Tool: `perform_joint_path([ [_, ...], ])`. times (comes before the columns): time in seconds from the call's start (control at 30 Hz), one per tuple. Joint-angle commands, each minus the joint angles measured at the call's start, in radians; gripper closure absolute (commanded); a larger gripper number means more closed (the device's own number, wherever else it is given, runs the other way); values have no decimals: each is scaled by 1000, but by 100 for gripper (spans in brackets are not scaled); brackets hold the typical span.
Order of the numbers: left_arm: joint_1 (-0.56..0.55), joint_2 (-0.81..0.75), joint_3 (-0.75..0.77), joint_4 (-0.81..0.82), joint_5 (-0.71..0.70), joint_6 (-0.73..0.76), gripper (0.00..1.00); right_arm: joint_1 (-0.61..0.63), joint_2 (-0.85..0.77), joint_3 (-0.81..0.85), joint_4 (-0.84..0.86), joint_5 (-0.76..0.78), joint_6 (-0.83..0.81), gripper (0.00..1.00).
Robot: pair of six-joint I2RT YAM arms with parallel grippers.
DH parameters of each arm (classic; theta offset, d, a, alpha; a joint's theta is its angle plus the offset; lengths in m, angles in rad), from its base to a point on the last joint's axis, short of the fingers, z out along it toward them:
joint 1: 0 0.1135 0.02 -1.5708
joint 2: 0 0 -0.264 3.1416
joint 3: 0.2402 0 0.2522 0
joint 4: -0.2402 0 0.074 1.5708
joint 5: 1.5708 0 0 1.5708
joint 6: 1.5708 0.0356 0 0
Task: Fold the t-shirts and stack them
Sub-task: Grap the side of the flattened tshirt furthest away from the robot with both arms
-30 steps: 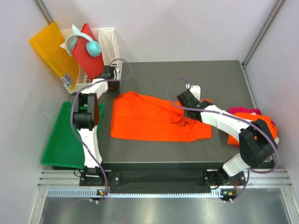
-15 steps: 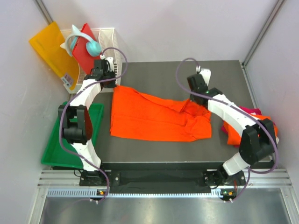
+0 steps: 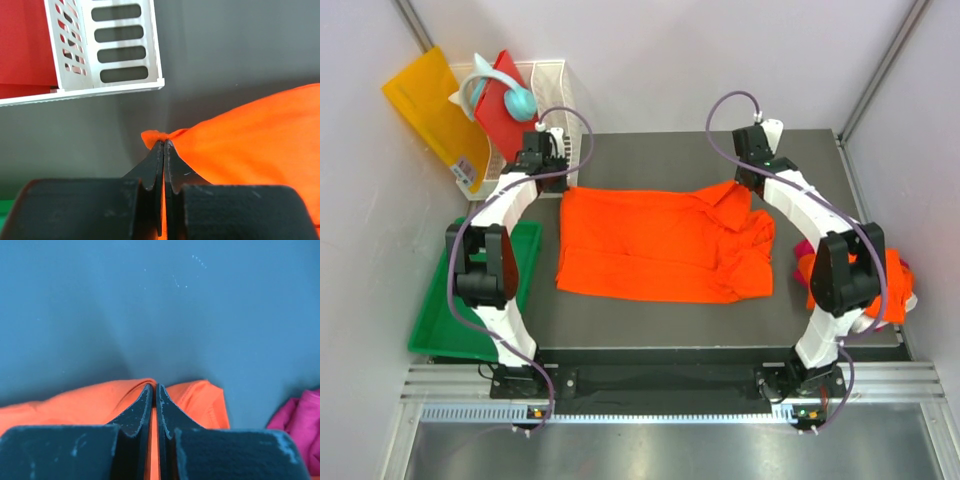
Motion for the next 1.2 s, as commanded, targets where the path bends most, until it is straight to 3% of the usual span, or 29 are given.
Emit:
perform_joint_path([
  [0.0,1,10,-16,44,-18,20,100,-4,31,70,22,4,-3,100],
  [0.33,1,23,11,21,-9,28,100,-5,72,156,10,-3,-23,100],
  [0.47,1,42,4,16,18,26,100,-4,60,111,25,-9,-26,100],
  [0.7,-4,48,-102,-11,89,4,100,-4,9,-5,59,-2,-31,100],
  [1.07,-27,43,-250,-66,126,33,100,-2,-20,-45,63,-8,-35,100],
  [1.17,-25,40,-237,-56,120,26,92,1,-11,-47,65,-6,-37,100],
])
